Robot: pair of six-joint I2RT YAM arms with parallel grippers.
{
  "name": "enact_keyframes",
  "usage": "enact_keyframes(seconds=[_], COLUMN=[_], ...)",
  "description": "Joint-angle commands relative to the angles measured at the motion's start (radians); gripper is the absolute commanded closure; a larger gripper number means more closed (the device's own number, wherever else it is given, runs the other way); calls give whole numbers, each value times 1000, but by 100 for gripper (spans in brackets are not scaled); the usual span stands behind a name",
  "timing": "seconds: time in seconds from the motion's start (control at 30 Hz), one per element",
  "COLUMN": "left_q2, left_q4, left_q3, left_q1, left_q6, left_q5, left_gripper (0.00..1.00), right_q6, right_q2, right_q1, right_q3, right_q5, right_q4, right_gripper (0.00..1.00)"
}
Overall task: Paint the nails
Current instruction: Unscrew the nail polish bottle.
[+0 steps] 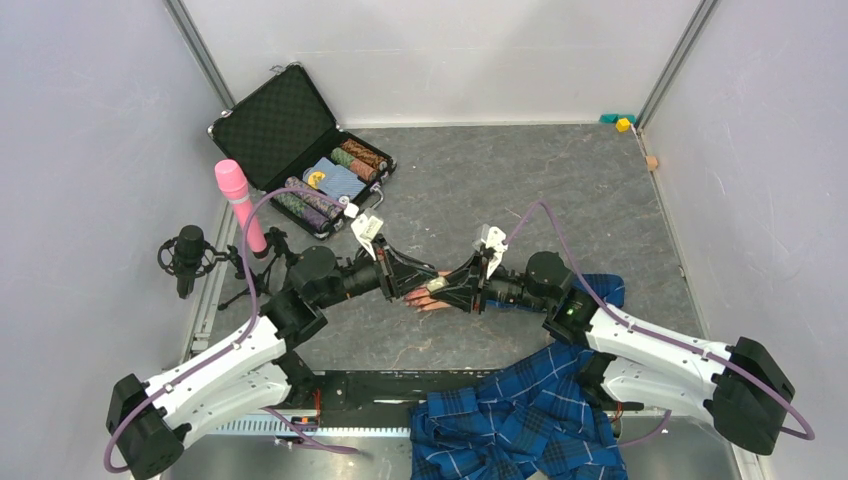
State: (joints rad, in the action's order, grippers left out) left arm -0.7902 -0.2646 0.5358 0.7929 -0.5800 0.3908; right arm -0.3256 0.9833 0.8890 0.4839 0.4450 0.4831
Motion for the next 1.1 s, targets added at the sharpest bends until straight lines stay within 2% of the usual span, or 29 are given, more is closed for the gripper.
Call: enact_keyframes(seconds=[0.0,0.33,0.47,0.83,1.07], left_q2=[-10,-75,-103,-163,-188], left_q4=[-4,70,62,4,-4], left_q3=[9,2,-12,-54,-53], left_q1=[10,9,10,10,9], left_q6=[-72,-222,-307,-455,-472], left_q5=[-15,-148,-192,-250,-256], left_gripper=[98,98,98,98,98], right_q6=[79,220,254,226,235], right_q2=[11,90,161,279,363], right_q1=[13,178,232,267,295], right_q3=[59,204,265,314,351], right_q5=[-200,-749,-912,-1103,-1122], right_q4=[-45,-226,-255,-229,-218], right_gripper=[100,100,100,100,100])
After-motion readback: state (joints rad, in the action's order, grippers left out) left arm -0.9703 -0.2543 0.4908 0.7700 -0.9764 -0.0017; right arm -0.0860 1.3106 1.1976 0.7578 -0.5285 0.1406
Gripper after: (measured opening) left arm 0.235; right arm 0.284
